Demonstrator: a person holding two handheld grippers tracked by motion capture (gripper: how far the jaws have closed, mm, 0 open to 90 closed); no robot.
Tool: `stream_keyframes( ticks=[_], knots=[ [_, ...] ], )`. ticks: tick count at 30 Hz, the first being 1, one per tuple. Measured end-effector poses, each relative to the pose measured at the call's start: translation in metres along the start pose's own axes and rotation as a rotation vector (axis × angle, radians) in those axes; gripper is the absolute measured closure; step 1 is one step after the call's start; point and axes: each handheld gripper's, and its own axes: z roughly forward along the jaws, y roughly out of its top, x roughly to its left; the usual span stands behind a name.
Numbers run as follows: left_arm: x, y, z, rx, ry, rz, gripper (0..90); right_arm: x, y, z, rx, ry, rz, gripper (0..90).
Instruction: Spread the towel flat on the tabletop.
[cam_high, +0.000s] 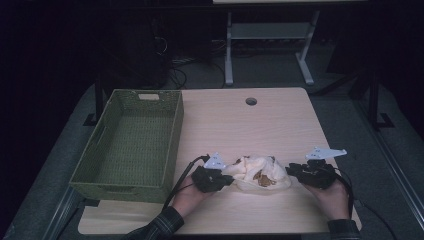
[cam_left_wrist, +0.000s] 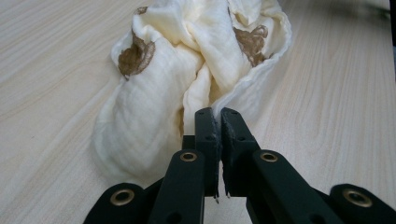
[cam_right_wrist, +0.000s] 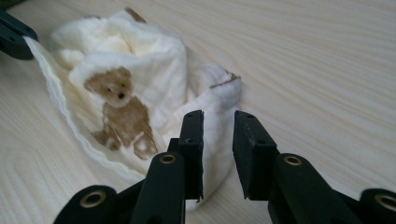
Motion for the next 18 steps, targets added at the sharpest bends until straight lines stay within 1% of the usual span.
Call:
stream_keyframes(
  ticks=[4, 8, 9, 10, 13, 15, 16, 18],
  knots=[
    [0.001, 0.0, 0.001, 0.005, -0.004, 0.0, 86.0, 0.007, 0.004, 0.001, -0.02, 0.025, -0.027, 72.2],
    [0.0, 0.0, 0.002, 0.01, -0.007, 0.001, 86.0, 0.015, 0.007, 0.012, 0.002, 0.055, -0.048, 72.3],
    [0.0, 0.0, 0.002, 0.011, -0.006, 0.004, 86.0, 0.017, 0.008, 0.015, 0.005, 0.063, -0.045, 72.3],
    [0.0, 0.0, 0.002, 0.011, -0.006, 0.005, 85.9, 0.02, 0.009, 0.02, 0.019, 0.065, -0.061, 72.3],
    [-0.001, -0.001, 0.003, 0.007, -0.008, -0.003, 85.9, 0.024, 0.01, 0.029, 0.051, 0.061, -0.085, 72.2],
    [-0.001, -0.001, 0.003, 0.009, -0.009, -0.004, 86.0, 0.026, 0.01, 0.035, 0.079, 0.042, -0.088, 70.9],
    [-0.001, -0.001, 0.003, 0.008, -0.009, -0.003, 85.9, 0.026, 0.01, 0.037, 0.08, 0.046, -0.093, 70.6],
    [-0.001, -0.001, 0.003, 0.008, -0.011, -0.006, 86.0, 0.027, 0.009, 0.042, 0.094, 0.052, -0.089, 69.1]
  ],
)
